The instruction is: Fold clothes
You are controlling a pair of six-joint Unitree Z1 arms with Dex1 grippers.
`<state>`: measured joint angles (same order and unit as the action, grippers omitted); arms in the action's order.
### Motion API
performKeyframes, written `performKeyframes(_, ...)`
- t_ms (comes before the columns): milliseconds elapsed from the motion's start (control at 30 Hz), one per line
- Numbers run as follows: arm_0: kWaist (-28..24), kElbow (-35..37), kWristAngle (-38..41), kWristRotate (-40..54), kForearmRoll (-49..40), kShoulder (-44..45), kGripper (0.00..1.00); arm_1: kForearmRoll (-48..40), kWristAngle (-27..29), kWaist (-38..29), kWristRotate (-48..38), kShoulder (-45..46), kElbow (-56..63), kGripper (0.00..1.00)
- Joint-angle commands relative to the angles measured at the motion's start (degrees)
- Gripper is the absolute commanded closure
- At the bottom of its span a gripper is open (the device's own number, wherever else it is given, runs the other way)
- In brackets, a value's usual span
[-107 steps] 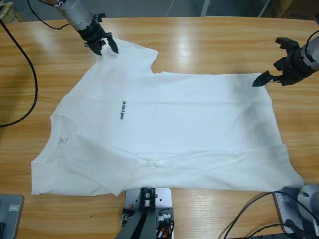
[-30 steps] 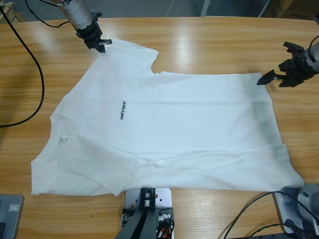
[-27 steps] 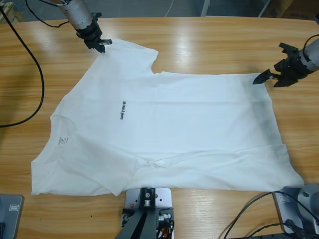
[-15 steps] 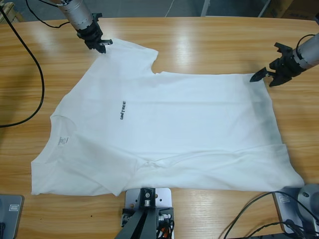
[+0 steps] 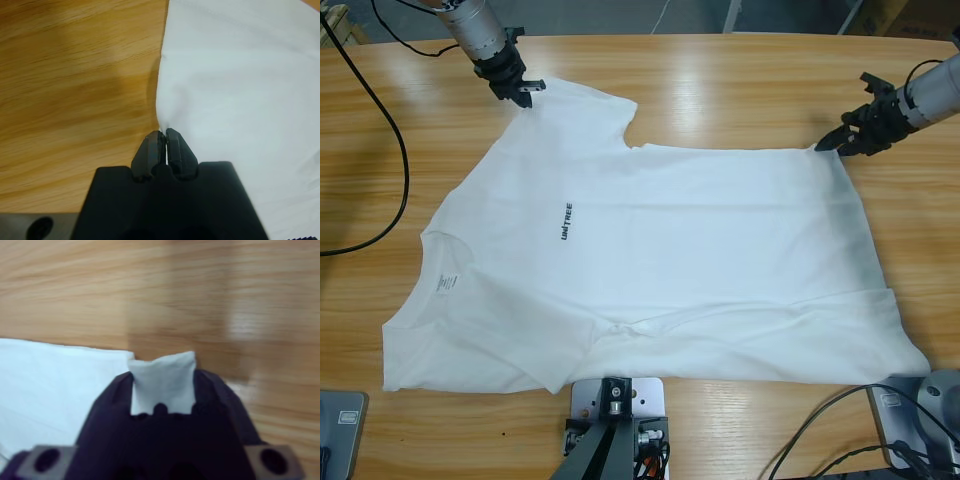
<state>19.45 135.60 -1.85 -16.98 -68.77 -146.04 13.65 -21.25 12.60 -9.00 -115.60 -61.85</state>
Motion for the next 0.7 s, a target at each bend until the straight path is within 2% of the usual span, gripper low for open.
performKeyframes(33, 0.2, 0.3, 0.8, -0.4, -1.0, -3.0, 1.0, -1.6, 1.2, 0.5, 4.1, -6.4, 2.8, 1.0)
performKeyframes(400, 0.1, -0.4, 0.8, -0.2, -3.0, -0.7, 1.0, -3.9, 2.4, 0.5, 6.5, -2.9, 5.6, 1.0)
performKeyframes(700, -0.2, -11.8, 3.4, -0.2, -3.0, 8.2, 1.0, -0.5, 1.6, 0.4, 5.7, 6.0, 7.9, 1.0)
